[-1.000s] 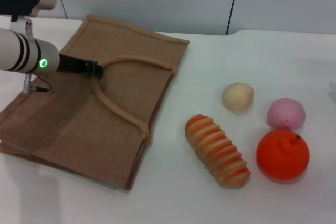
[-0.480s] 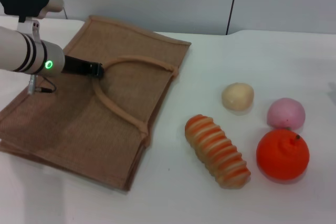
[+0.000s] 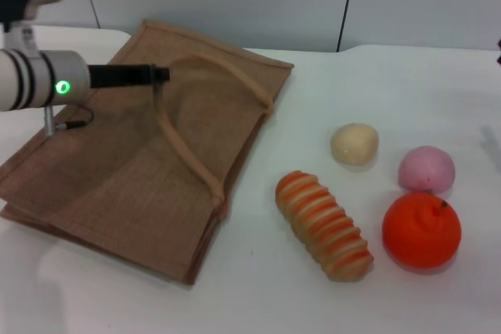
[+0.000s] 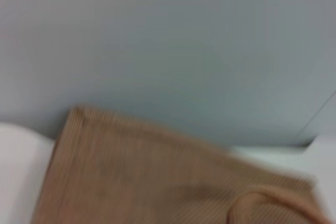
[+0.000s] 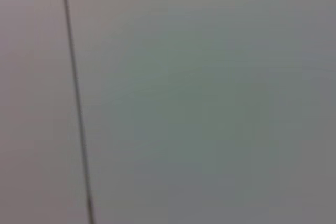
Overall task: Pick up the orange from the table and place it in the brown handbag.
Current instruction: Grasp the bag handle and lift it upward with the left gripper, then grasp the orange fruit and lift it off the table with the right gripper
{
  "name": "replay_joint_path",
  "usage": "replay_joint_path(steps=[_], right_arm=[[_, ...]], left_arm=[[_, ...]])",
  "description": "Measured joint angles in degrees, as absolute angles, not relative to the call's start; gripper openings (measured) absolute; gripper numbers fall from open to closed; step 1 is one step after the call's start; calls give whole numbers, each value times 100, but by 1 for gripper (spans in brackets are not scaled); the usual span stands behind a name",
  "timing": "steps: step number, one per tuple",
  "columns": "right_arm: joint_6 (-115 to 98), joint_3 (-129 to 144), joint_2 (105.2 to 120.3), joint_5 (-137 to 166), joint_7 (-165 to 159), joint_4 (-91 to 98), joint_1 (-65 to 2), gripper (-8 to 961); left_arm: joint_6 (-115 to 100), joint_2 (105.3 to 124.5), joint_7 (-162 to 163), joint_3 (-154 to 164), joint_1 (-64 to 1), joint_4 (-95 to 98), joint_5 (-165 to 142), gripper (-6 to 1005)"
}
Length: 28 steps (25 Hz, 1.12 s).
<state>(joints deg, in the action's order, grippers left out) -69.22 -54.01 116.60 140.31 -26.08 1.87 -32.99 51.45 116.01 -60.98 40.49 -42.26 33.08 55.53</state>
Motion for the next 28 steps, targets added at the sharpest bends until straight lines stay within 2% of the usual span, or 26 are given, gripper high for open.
replay_joint_path(steps=[7,13,19,28], right_arm=[[-7508,-4924,11578,14526,-3122,410,-3359,891],[-8260,-4286,11550,15125,-3682,1073,-3632,891],[-8848,-3387,11545,15519,-4207,1742,-3918,890],[-9713,-1900,11554,15535,-4879,2448,-3942,890]], left_arm=[[5959,11475,-7412,4038,-3526,3367,7972,122],[6612,11412,-8257,4035,-3168,3197,9299,121],[7139,11358,-8871,3882,-3028,2881,10000,116],[7564,11347,-9241,3506,-3005,2671,10115,116]])
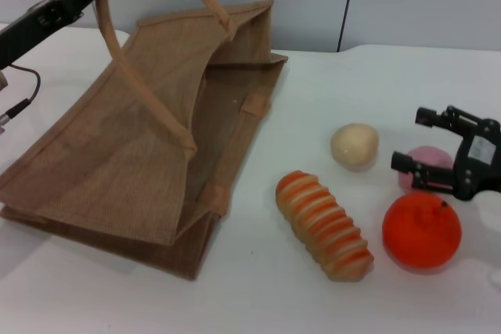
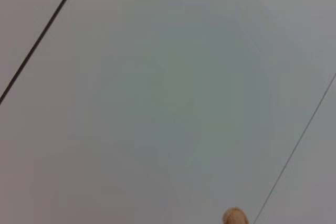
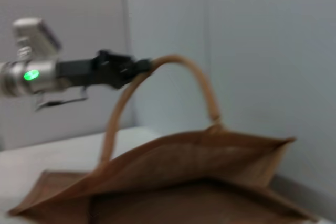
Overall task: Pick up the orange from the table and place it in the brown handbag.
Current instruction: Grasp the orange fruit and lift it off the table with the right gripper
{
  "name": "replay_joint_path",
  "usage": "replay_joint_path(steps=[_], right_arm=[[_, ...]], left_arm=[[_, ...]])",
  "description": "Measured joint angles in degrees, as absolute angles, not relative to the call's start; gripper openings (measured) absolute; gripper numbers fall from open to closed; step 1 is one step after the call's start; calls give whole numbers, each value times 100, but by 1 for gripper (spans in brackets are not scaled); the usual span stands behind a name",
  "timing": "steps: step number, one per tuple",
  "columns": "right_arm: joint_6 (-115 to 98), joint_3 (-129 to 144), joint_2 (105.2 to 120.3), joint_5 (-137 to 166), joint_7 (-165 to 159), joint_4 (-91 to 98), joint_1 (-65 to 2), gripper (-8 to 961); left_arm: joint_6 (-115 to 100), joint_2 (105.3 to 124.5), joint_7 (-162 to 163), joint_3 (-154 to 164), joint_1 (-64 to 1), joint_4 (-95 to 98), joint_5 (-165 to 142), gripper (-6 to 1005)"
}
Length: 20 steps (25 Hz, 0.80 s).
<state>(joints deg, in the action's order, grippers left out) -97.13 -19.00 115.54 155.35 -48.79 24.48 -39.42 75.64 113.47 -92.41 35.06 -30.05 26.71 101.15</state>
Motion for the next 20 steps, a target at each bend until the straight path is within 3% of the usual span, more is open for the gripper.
replay_joint_path(steps=[20], right_arm=[[-9748,-1351,11553,16435,-5752,3373,-3963,890]], left_arm=[[7569,11350,-9256,3472,-2988,2652,10155,115]])
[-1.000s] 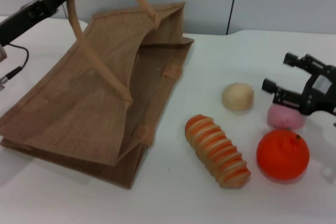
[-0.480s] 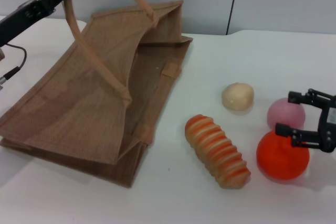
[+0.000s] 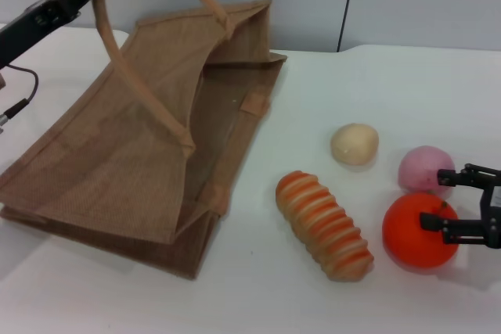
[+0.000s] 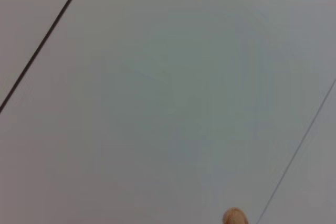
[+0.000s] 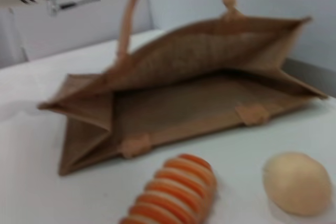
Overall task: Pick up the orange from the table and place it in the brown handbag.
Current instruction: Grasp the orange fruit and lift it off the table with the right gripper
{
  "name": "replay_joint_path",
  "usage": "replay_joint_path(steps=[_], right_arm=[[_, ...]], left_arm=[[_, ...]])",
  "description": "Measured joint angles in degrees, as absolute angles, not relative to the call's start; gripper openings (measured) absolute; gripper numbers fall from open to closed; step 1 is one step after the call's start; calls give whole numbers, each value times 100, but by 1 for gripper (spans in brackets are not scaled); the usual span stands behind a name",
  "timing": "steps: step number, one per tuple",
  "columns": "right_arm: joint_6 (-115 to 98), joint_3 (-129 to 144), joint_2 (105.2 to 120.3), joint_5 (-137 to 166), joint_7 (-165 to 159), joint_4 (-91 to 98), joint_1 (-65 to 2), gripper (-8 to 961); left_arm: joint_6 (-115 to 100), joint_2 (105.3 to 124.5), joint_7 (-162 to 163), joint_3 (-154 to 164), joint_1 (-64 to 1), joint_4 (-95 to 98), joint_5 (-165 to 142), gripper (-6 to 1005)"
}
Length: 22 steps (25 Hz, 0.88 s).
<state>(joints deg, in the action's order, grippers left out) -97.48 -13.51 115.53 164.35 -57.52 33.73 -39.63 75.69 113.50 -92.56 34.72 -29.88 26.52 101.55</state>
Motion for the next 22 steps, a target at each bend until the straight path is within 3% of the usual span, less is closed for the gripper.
replay_joint_path(steps=[18,22], right_arm=[[-9499,-988,11576,16592,-5938,3334,-4011,890],[-9499,-854,11575,16594,-6034,3334,-4009,811]], left_arm=[[7573,11346,-9343,3349,-2993,2513,10199,115],[7576,11346,-9343,3349,-2993,2513,10199,114]])
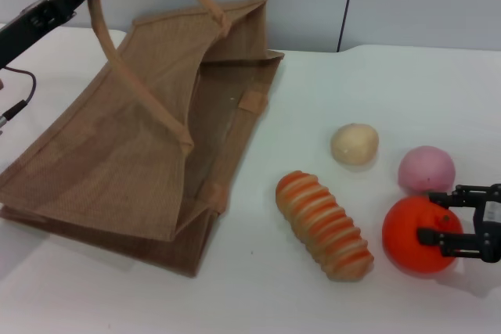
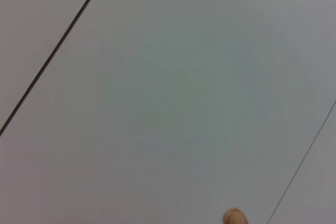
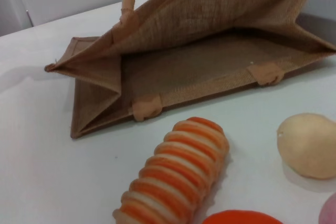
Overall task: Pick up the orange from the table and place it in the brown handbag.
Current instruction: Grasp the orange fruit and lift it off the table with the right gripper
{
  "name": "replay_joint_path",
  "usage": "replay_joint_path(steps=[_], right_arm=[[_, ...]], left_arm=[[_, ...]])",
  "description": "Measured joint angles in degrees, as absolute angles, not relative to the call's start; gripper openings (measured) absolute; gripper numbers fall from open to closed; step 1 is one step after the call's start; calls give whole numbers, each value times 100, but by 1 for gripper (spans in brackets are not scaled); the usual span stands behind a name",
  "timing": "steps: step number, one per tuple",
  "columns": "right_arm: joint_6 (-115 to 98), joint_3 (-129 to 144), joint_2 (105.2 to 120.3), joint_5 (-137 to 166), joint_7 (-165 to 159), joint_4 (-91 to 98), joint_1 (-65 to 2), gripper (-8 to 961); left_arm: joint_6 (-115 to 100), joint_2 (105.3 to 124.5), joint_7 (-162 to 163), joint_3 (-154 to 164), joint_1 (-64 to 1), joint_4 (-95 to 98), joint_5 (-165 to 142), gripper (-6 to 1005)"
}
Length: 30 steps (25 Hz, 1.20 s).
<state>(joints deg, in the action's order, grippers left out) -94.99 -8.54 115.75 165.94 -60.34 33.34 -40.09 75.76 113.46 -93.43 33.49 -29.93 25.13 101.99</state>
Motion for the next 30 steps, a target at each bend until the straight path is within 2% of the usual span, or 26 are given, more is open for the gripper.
replay_joint_path(steps=[4,9,15,20,30], right_arm=[[-9499,-824,11575,16594,-6043,3332,-4008,732],[-9495,-820,11575,16594,-6046,3341,-4009,700],[-9472,-763,11570,16594,-6040,3342,-4012,522],[-9498,-756,11566,16590,-5979,3339,-4015,455],[-10420,-801,11563,15887,-5547,3611,-4075,380]], left_arm=[[7577,11346,-9341,3348,-2994,2514,10199,114],[7576,11346,-9338,3349,-2996,2514,10198,114],[7576,11346,-9322,3348,-2997,2514,10196,114],[7582,11346,-9317,3348,-2997,2514,10195,114],[7744,11344,-9305,3348,-3001,2514,10197,113]])
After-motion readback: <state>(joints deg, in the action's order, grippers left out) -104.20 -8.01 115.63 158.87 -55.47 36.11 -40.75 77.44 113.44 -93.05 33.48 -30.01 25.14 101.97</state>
